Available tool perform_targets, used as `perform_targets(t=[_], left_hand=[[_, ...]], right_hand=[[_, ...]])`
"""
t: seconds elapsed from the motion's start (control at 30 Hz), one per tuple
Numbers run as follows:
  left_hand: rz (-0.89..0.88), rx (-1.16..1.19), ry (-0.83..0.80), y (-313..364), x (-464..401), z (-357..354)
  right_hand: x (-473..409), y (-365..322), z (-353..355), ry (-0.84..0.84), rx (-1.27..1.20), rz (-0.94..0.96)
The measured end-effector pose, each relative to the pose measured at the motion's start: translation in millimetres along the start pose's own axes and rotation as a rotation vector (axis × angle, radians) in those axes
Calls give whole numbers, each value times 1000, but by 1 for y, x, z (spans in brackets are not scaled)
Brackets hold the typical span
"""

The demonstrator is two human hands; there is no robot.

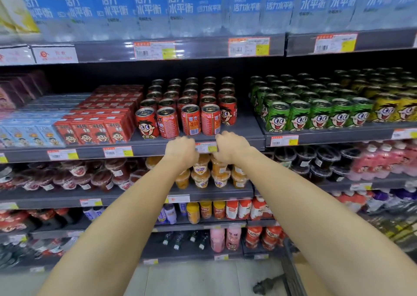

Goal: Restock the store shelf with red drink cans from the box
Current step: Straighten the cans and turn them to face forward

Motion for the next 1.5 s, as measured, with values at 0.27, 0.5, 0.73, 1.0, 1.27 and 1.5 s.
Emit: perform_targets(t=[0.27,0.5,0.73,1.0,1.27,1.5], left_hand=[[-6,-54,-56,5,41,-4],[-1,-42,28,-21,58,22],[6,-67,86,-62,51,44],[-103,-20,238,-88,5,70],[-183,75,291,-103,-59,79],[-197,168,247,-115,-82,47]], right_hand=[[26,-12,-5,-18,-30,59],[35,-39,8,-15,-65,125],[6,-75,28,37,-56,239],[-52,-85,72,139,-28,188],[-93,-69,78,100,-35,15],[-112,-59,58,96,-35,-3]])
Point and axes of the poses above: each hand's wrist, its own x-axis away from the middle knuckle, its own z-axis out of the back of the hand, y = z × x, the point moved 7 cm from there along -x, towards the middle knuckle, and after that the axes turned 10 degrees about y, right-handed, at the moved point
